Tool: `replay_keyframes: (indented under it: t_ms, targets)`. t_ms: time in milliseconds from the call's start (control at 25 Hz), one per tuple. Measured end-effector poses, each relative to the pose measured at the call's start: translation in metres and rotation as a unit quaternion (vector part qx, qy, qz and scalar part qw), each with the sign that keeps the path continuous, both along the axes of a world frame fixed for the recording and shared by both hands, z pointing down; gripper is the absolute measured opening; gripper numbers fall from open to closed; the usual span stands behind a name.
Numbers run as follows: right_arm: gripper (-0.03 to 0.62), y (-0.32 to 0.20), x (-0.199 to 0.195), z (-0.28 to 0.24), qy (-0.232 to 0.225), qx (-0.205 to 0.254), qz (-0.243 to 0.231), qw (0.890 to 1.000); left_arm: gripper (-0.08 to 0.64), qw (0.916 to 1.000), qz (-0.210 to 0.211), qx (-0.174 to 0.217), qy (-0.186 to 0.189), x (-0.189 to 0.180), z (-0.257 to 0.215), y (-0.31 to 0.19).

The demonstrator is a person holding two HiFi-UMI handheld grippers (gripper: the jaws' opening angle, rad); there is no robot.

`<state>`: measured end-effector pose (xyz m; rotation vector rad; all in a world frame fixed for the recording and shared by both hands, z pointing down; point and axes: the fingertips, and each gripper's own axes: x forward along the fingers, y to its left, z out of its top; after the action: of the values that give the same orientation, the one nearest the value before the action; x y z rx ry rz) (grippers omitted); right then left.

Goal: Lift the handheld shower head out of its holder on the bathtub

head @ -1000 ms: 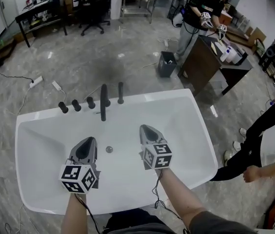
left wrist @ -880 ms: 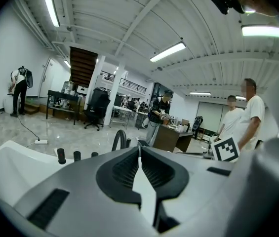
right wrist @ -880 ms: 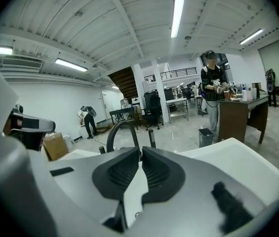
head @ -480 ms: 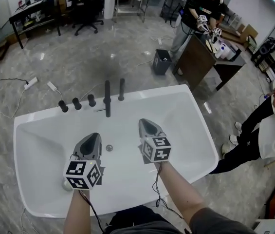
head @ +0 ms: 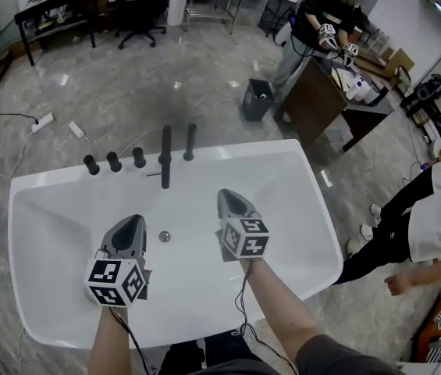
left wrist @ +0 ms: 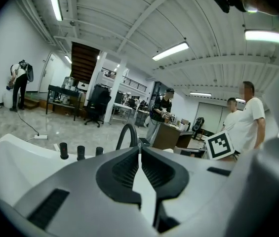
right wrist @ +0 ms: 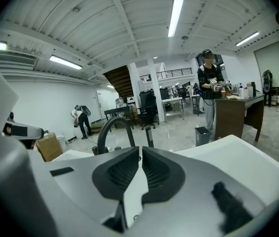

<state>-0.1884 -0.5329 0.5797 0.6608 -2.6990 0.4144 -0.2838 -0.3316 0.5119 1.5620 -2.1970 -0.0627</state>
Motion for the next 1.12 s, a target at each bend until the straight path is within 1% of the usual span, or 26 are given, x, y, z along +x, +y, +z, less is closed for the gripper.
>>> replay_keyframes:
  t_ms: [80,200,320,400,480,560,640,800,920,1040,1120]
  targets:
    - [0.033,-0.016,-0.004,0.012,0.003,-0.007,-0.007,1.000,0.026,0.9998,-0.020,0.003,0.009,-0.003,0.005,-0.006]
    - [0.034,-0.040,-0.013,0.025,0.017,-0.001,-0.028,0.999,0.026,0.9988,-0.046,0.005,0.020,-0.007,0.012,-0.019]
    - [0.034,-0.062,-0.023,0.038,0.023,0.003,-0.045,0.999,0.026,0.9983,-0.053,-0.001,0.024,-0.005,0.020,-0.037]
    - [0.034,-0.073,-0.032,0.046,0.019,0.003,-0.053,0.998,0.026,0.9980,-0.057,-0.003,0.029,-0.005,0.027,-0.047]
    - [0.034,-0.081,-0.042,0.052,0.012,0.005,-0.059,0.998,0.026,0.9978,-0.061,-0.008,0.025,-0.007,0.033,-0.055]
    - [0.034,-0.088,-0.051,0.061,0.006,0.002,-0.064,0.998,0.026,0.9975,-0.067,-0.011,0.022,-0.010,0.039,-0.063]
    - [0.034,-0.092,-0.063,0.071,0.005,0.000,-0.073,0.997,0.026,0.9968,-0.074,-0.010,0.028,-0.014,0.047,-0.070]
    - [0.034,-0.093,-0.091,0.086,0.009,0.008,-0.107,0.994,0.026,0.9953,-0.088,-0.010,0.039,-0.027,0.059,-0.077]
    - [0.035,-0.095,-0.110,0.104,0.016,0.003,-0.127,0.992,0.026,0.9945,-0.096,-0.012,0.039,-0.035,0.068,-0.079]
    - [0.035,-0.101,-0.124,0.123,0.027,0.002,-0.131,0.991,0.026,0.9932,-0.108,-0.017,0.041,-0.044,0.082,-0.078]
    - [0.039,-0.106,-0.131,0.135,0.036,0.006,-0.126,0.991,0.026,0.9916,-0.118,-0.016,0.051,-0.050,0.091,-0.076]
